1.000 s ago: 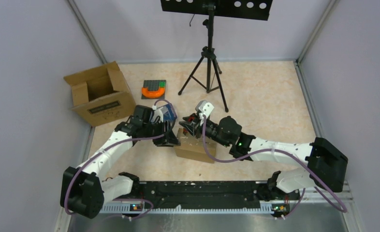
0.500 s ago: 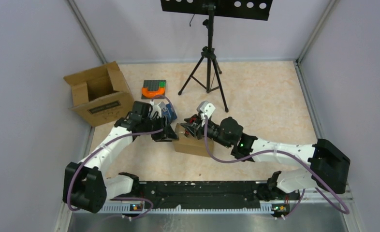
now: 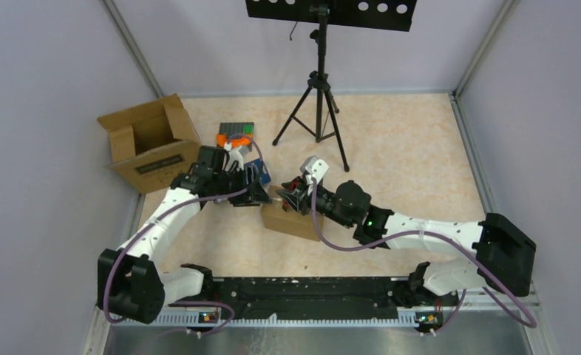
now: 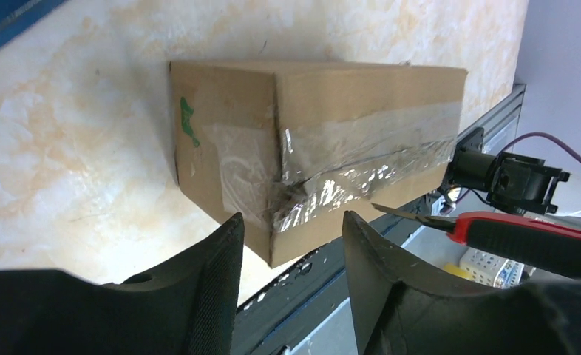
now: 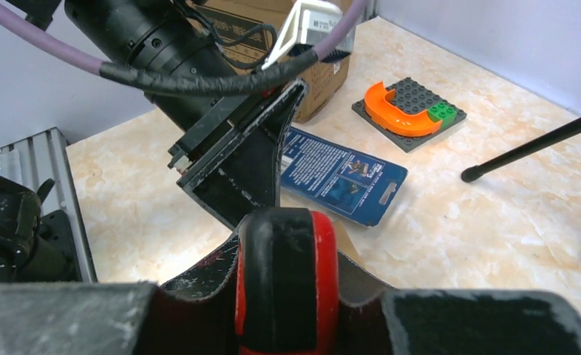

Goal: Unpack the express box
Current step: Pick up the knife at the center of the board, then cut the express box at the center of the board.

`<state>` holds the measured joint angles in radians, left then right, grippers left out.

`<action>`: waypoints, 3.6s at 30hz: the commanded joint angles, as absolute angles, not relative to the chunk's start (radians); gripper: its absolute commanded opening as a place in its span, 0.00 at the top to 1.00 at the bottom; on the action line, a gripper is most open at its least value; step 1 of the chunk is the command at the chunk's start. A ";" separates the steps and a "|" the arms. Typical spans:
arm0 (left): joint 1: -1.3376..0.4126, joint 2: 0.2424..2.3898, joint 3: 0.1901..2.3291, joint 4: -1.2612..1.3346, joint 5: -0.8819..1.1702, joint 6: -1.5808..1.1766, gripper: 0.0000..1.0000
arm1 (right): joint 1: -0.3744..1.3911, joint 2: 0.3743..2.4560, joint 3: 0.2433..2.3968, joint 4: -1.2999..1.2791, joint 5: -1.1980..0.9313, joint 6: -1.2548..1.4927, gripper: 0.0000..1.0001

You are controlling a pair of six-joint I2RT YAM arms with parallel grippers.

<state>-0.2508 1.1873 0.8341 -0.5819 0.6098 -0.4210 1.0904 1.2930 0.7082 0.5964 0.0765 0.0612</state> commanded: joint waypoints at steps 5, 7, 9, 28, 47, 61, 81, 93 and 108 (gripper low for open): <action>-0.247 1.276 0.934 -0.487 0.563 -0.435 0.45 | 1.104 1.225 0.770 0.617 0.123 0.037 1.00; -0.248 1.313 0.938 -0.457 0.586 -0.433 0.45 | 1.104 1.217 0.769 0.614 0.125 0.037 1.00; -0.254 1.356 0.945 -0.424 0.611 -0.428 0.45 | 1.104 1.210 0.769 0.612 0.124 0.037 1.00; -0.385 1.493 0.984 -0.321 0.763 -0.402 0.47 | 1.104 1.226 0.740 0.654 0.177 -0.077 1.00; -0.389 1.548 1.043 -0.378 0.768 -0.358 0.47 | 1.069 1.181 0.634 0.674 0.169 -0.111 1.00; -0.389 1.549 1.048 -0.385 0.761 -0.357 0.48 | 1.068 1.171 0.628 0.643 0.166 -0.089 1.00; -0.388 1.604 1.098 -0.383 0.747 -0.362 0.48 | 1.068 1.224 0.623 0.605 0.185 0.047 1.00; -0.388 1.678 1.161 -0.379 0.769 -0.357 0.49 | 1.093 1.270 0.628 0.684 0.328 0.091 1.00; -0.373 1.526 1.265 -0.646 0.431 -0.332 0.40 | 1.108 1.280 0.626 0.686 0.420 0.093 1.00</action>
<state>-0.3801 1.6203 1.2011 -0.5301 0.5709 -0.3721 1.0977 1.2743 0.6174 0.7181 0.3767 0.1055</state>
